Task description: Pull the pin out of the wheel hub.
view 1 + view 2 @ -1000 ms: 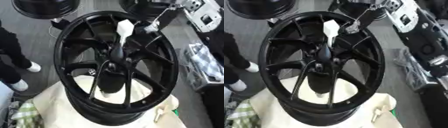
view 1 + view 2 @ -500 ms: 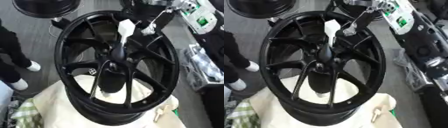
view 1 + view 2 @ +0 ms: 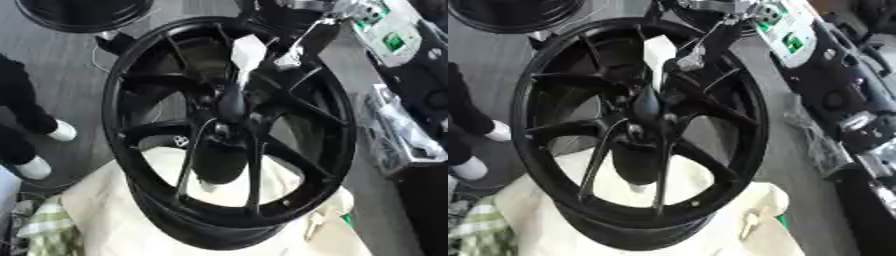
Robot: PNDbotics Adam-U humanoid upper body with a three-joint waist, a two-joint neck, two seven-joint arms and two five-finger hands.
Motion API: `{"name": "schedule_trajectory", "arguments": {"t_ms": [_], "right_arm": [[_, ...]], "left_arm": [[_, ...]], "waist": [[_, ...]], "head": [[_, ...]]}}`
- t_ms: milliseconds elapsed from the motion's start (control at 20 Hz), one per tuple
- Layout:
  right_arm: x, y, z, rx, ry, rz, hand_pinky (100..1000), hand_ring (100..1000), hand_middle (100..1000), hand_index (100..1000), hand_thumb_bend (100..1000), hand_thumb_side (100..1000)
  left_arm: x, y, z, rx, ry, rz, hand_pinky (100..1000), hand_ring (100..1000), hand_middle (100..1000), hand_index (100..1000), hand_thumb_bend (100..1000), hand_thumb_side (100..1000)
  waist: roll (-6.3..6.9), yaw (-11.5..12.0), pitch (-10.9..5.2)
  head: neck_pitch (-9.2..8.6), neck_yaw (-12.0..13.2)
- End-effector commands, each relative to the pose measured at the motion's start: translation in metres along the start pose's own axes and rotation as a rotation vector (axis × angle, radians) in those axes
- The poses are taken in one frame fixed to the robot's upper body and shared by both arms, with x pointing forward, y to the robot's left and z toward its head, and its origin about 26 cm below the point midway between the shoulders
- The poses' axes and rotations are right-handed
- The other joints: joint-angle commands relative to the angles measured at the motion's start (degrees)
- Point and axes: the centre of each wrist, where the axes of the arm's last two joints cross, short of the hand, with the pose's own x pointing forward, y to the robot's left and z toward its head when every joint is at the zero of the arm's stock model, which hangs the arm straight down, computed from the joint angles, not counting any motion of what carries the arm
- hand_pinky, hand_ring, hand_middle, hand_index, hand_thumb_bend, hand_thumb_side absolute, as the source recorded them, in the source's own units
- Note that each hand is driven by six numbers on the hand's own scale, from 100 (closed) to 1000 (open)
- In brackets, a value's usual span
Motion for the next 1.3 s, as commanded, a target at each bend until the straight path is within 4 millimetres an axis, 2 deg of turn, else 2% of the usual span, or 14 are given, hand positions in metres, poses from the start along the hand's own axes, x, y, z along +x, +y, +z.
{"name": "schedule_trajectory", "arguments": {"t_ms": [50, 550, 1300], "right_arm": [[-0.0021, -0.0099, 0.0048, 0.28, -0.194, 0.214, 779, 765, 709, 822, 457, 635], [-0.0046, -0.0063, 0.0049, 0.279, -0.18, 0.209, 772, 758, 694, 809, 454, 610], [-0.0094, -0.0024, 0.0106, 0.263, -0.15, 0.206, 769, 750, 676, 793, 367, 555]], "left_arm": [[0.0088, 0.0031, -0.003, 0.006, -0.031, -0.01, 725, 615, 608, 754, 100, 931], [0.0094, 0.0032, -0.0036, 0.007, -0.034, -0.015, 726, 615, 608, 753, 100, 939], [0.0086, 0.0028, -0.0036, 0.0, -0.031, -0.023, 728, 615, 608, 750, 100, 948]], "waist": [[0.42, 0.09, -0.49], [0.28, 0.42, 0.51], [0.01, 0.78, 1.27]], "head": [[-0.08, -0.43], [-0.08, -0.73], [-0.2, -1.18]]}}
